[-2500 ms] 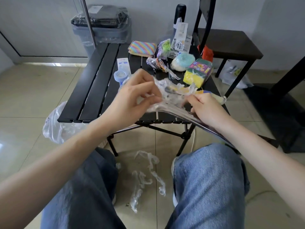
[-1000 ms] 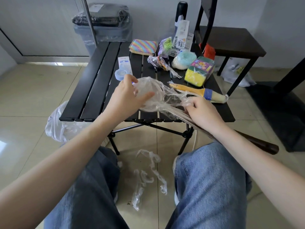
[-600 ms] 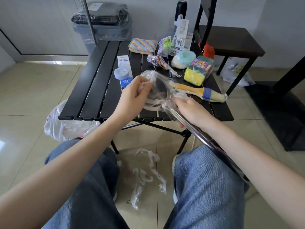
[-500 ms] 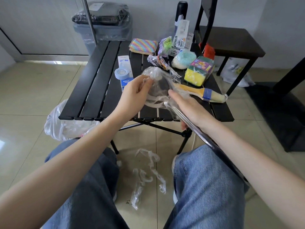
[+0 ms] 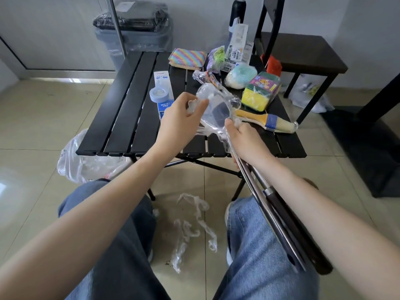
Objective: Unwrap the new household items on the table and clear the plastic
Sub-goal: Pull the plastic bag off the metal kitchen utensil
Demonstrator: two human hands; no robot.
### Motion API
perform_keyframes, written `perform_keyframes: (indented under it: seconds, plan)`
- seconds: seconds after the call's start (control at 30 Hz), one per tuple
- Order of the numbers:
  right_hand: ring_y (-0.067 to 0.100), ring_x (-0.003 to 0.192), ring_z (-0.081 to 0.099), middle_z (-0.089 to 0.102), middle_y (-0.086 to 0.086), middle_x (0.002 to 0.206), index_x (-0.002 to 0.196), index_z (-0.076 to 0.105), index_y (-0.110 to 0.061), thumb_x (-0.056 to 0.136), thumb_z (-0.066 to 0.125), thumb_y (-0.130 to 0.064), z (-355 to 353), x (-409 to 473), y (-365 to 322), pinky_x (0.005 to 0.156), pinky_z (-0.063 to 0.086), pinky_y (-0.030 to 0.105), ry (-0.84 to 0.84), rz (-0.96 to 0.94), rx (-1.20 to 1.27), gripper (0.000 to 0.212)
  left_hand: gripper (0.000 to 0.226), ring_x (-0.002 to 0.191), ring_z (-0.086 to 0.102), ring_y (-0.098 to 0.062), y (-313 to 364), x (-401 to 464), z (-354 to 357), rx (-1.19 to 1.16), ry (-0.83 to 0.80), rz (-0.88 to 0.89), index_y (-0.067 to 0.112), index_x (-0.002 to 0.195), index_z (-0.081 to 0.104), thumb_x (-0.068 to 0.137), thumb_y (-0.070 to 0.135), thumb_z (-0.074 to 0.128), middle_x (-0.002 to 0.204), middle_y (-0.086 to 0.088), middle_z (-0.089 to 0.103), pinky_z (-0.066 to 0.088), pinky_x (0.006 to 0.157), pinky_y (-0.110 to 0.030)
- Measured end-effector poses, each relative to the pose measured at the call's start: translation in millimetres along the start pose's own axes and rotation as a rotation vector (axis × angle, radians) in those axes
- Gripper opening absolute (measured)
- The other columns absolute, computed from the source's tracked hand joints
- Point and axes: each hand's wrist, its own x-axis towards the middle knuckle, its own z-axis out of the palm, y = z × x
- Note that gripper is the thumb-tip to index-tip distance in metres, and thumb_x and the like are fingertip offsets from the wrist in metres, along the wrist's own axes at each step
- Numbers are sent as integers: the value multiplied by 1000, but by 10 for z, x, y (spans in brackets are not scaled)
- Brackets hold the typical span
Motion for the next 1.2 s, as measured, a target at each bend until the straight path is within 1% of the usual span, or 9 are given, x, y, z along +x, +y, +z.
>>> perform_keyframes:
  seconds: [0.07,0.2,0.3,0.4,0.57,0.73,0.9,1.03,1.2]
  plan:
    - [30,62,57,52,5,57,65,46,-15,104,29,-40,-14,28,6,68,47,39,7,17,17,50,41,61,51,-1,-10,43,-21,123,-60,-3,11,100,60,88,50,59,74,10,57,38,54,-20]
    - [30,66,55,54,12,63,70,52,-6,104,31,-37,-143,43,83,70,41,38,46,36,19,51,42,65,54,-9,-88,138,-265,249,-580,-54,21,79,77,71,62,69,74,-4,70,42,65,-18]
    - [33,78,57,54,16,69,70,50,-3,103,33,-39,-204,6,148,71,39,38,43,23,-15,52,25,66,54,-2,-119,154,-439,248,-668,-20,28,77,75,79,51,67,69,13,67,40,71,-20]
    - [31,71,57,51,10,59,64,43,-8,103,33,-40,-210,-7,166,69,39,36,39,10,-20,52,27,64,49,-5,-100,79,-434,112,-600,-10,19,71,65,91,35,60,63,10,59,39,69,-20]
    - [27,47,54,46,6,38,68,47,2,103,29,-41,-197,-31,151,67,48,38,5,1,-1,59,63,43,30,-13,14,-38,-292,232,-50,42,12,48,32,93,52,50,42,5,30,28,47,-25]
    - [16,34,47,39,4,27,42,38,-7,105,27,-36,-208,-137,56,77,51,39,-39,-38,0,70,61,60,53,-31,-65,105,-277,318,246,93,6,54,57,101,38,36,56,-6,58,41,60,-34]
    - [18,35,45,39,4,29,44,37,-6,104,28,-36,-226,-154,52,65,47,33,-35,-33,11,68,22,47,53,1,-74,181,-272,-89,57,102,10,92,58,102,18,41,77,4,69,40,52,-18]
    - [15,32,45,43,19,40,61,42,1,104,27,-35,-227,-129,67,55,37,21,-38,-20,42,58,20,43,44,1,120,119,-255,-317,-83,-13,11,89,59,99,11,42,63,4,51,35,49,-14]
    - [19,27,42,41,10,32,57,48,5,105,26,-36,-197,-170,60,47,36,19,-89,-12,54,67,33,53,45,-4,198,105,-237,301,33,181,24,80,62,88,56,57,52,13,44,33,49,-22]
